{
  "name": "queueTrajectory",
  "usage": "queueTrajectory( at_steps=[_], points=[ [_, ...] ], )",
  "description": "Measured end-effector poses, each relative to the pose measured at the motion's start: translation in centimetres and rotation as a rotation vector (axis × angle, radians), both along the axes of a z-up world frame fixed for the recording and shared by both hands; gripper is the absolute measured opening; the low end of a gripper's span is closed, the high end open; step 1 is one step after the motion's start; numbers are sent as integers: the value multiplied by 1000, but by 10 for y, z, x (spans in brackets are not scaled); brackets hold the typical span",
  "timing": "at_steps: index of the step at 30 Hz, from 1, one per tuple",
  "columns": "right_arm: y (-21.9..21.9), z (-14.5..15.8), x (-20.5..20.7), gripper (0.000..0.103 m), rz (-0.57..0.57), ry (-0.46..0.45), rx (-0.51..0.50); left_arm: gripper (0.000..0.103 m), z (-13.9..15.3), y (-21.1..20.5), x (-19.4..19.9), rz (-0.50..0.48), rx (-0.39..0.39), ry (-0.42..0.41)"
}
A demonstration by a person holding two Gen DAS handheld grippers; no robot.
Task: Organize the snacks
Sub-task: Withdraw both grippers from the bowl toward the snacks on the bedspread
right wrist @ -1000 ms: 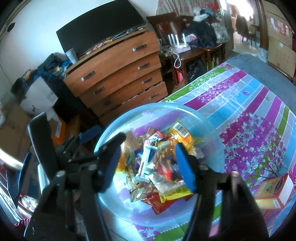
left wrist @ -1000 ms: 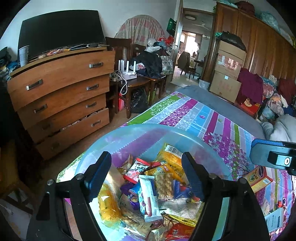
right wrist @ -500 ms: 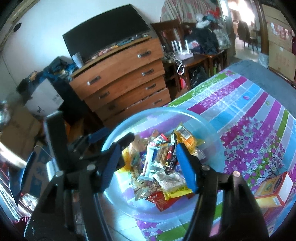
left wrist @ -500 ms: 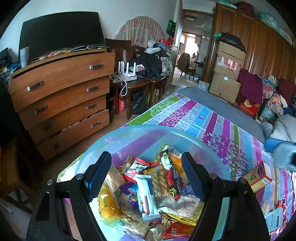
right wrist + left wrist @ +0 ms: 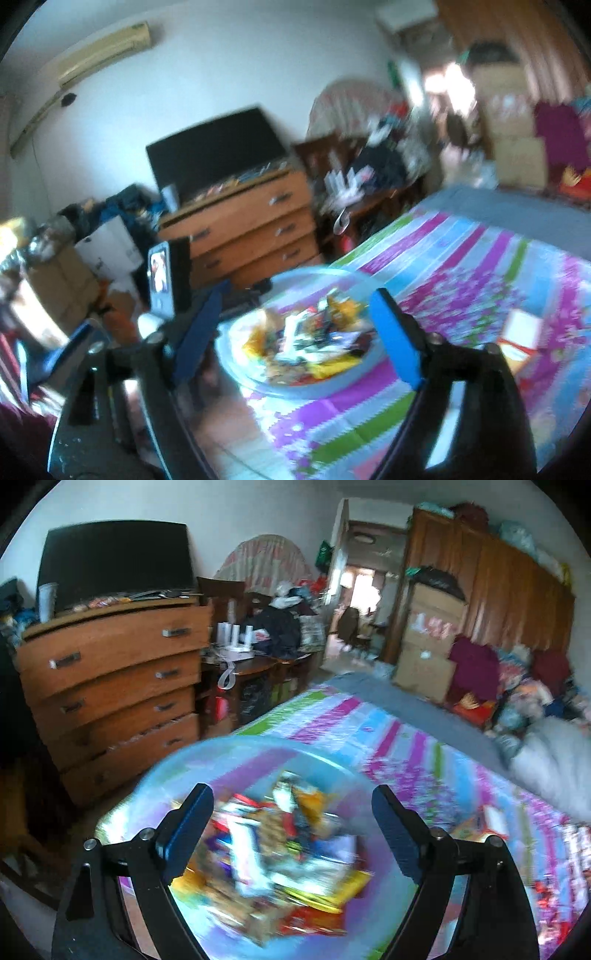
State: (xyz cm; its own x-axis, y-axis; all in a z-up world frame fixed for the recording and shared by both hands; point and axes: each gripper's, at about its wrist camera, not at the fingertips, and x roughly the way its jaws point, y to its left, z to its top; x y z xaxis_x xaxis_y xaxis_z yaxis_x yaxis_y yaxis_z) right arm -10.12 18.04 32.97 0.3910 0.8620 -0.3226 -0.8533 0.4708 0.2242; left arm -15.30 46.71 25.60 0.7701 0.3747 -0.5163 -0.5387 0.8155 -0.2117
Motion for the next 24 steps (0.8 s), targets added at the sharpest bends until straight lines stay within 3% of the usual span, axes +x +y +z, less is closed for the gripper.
queueTrajectory(
  at_steps=[2,5,9,13,16,18,24],
  points=[
    [-26,-13,-13,98,-48,-30,-20,89,0,-17,-5,-36,-20,-30],
    [-75,-49,-22,98,-107,23,-98,89,-2,-59,-6,-156,-64,-28],
    [-170,-121,-8,98,-268,251,-164,89,0,-137,1,-344,0,28],
    [-271,-184,12,95,-473,421,-240,89,1,-223,8,-552,51,53],
    [-322,-219,37,77,-532,501,-312,89,-6,-280,16,-695,54,85],
    [-340,-237,56,71,-552,529,-350,89,-13,-313,23,-764,69,118],
    [-344,-271,107,71,-489,557,-370,89,-48,-385,50,-897,65,237]
  ],
)
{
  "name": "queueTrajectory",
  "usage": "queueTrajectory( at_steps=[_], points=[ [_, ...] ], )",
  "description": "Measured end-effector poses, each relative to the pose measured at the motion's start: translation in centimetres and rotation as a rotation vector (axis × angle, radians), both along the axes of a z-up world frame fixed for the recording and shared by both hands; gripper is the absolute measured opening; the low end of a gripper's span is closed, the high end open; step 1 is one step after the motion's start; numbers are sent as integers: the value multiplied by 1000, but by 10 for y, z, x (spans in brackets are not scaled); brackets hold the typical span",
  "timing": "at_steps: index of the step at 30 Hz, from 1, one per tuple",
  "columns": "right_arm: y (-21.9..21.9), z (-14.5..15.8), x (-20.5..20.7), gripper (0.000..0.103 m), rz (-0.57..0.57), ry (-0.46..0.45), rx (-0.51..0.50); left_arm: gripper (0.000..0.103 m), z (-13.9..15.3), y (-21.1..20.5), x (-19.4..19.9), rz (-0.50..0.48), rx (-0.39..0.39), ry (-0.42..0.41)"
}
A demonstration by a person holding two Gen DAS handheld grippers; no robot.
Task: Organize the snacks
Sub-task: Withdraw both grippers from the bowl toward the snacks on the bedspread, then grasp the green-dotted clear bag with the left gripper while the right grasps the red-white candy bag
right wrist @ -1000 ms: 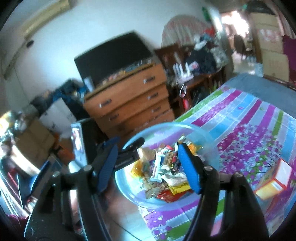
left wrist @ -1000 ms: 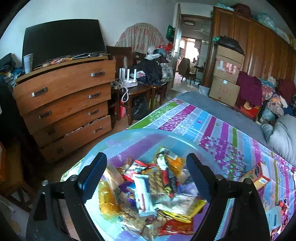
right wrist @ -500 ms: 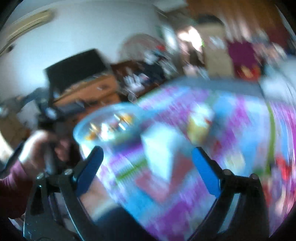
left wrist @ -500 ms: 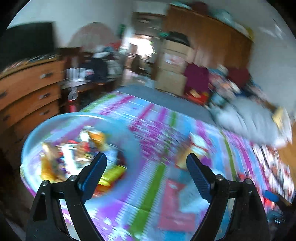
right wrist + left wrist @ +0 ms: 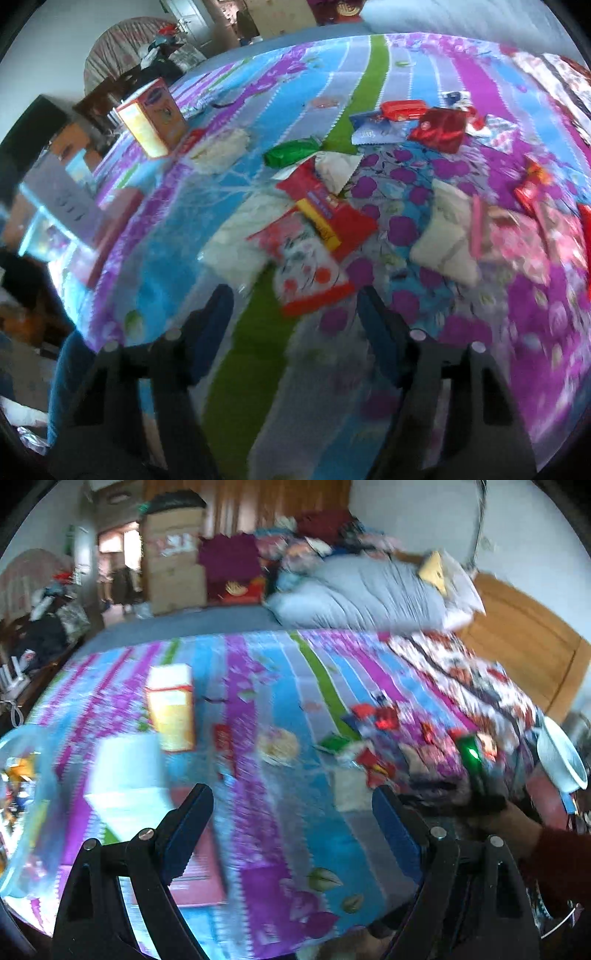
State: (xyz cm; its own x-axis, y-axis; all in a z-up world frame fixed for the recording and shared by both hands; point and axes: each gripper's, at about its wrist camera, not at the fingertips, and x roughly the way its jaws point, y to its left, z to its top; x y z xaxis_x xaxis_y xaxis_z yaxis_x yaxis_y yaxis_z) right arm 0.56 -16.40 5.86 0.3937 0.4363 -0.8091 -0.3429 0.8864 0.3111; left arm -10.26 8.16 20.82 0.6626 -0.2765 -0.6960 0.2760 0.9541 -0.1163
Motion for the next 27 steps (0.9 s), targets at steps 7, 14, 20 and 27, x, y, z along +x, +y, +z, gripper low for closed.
queueTrajectory(
  at_steps=[7,14,20,27],
  points=[
    [5,-18,16,48,42,-27,-40,89,-52,-43,24,-35,15,124],
    [-34,-2,-19,42,-52,-29,83,89,-107,-85,54,-89,-5,205],
    [-75,-5,-48,42,-165,14,170,89,-160,-124,92,-139,16,264],
    [-83,-12,-47,42,-172,37,202,90,-190,-137,109,-117,16,284]
  ],
)
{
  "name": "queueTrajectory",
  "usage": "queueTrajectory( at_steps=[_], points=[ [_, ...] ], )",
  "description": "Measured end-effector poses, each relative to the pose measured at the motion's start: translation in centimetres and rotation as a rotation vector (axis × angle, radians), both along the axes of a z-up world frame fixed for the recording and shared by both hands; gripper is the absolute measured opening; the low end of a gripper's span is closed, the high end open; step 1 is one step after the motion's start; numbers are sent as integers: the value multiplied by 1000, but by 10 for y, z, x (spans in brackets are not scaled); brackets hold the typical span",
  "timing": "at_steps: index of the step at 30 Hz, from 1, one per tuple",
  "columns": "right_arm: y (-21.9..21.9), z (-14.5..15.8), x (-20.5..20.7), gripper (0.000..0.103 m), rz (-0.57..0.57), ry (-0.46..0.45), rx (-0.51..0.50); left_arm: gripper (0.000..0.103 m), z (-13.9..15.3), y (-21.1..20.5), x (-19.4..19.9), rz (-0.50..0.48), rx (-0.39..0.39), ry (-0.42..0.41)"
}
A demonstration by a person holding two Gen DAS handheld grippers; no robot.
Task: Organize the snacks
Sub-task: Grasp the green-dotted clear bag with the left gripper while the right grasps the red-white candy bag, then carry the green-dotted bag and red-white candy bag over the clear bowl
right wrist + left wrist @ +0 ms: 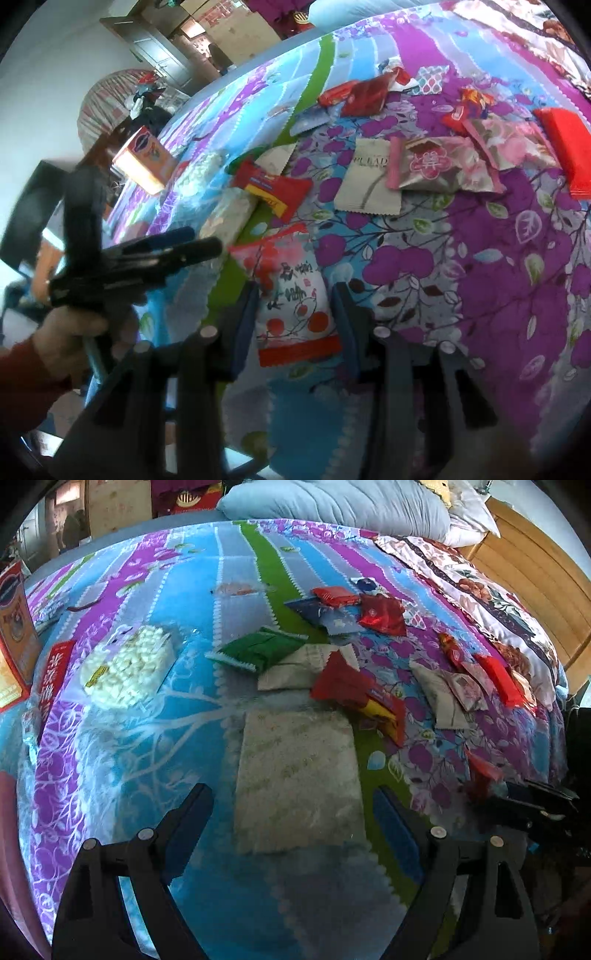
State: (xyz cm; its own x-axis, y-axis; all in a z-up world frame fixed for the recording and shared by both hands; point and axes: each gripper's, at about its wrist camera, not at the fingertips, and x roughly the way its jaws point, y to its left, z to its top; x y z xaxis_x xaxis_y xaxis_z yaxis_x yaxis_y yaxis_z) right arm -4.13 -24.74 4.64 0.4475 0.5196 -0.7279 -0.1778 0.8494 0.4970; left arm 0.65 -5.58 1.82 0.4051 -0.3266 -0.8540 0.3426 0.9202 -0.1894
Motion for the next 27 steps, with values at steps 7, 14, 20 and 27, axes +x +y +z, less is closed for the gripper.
queueTrajectory(
  at_steps=[7,14,20,27],
  points=[
    [0,-6,4,42,-2,8,22,94,-10,-21,4,-24,93,-50],
    [-1,-6,1,42,-4,1,15,52,-1,-17,2,-12,88,-67],
    [0,-4,0,42,-10,-5,17,47,10,-10,-10,-10,81,-101],
    [3,5,-4,42,-9,-34,-17,47,53,7,-31,8,89,-196]
  ],
)
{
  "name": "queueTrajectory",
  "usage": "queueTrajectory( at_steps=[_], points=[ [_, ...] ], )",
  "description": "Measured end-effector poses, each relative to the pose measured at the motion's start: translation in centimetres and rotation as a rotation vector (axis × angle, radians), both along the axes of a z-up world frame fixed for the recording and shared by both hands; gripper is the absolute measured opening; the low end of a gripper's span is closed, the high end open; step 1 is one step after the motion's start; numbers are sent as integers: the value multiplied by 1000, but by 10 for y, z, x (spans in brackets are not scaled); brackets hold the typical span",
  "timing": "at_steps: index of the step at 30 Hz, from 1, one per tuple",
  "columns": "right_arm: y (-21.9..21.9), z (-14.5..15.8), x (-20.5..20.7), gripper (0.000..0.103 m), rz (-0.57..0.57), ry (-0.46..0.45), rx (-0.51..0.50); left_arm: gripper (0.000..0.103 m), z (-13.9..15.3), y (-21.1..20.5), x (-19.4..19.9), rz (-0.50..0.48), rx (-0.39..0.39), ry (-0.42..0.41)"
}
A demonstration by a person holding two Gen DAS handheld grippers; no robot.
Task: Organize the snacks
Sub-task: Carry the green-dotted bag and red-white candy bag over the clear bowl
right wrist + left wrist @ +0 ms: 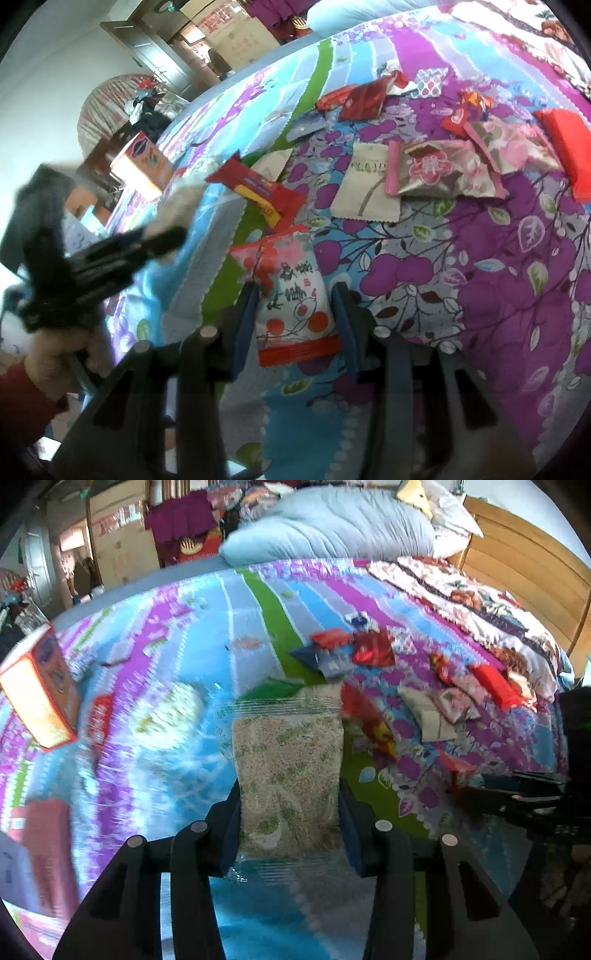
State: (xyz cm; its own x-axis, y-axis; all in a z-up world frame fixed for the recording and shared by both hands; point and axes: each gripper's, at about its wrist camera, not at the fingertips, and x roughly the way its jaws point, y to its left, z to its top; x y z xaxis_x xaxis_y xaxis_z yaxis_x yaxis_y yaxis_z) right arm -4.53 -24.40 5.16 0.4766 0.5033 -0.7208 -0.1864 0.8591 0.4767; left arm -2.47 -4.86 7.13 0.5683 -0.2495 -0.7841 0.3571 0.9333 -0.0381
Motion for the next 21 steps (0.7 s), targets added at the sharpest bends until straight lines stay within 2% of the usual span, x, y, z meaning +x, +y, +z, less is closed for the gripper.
queueTrajectory(
  at_steps=[8,15,21],
  points=[
    [14,32,-2,42,11,-76,-9,47,66,29,-16,48,-6,-150],
    [40,92,9,42,42,-199,-14,47,126,63,-28,110,-20,-271],
    [82,147,23,42,104,-292,-1,47,173,120,-43,228,-27,-364]
  ],
)
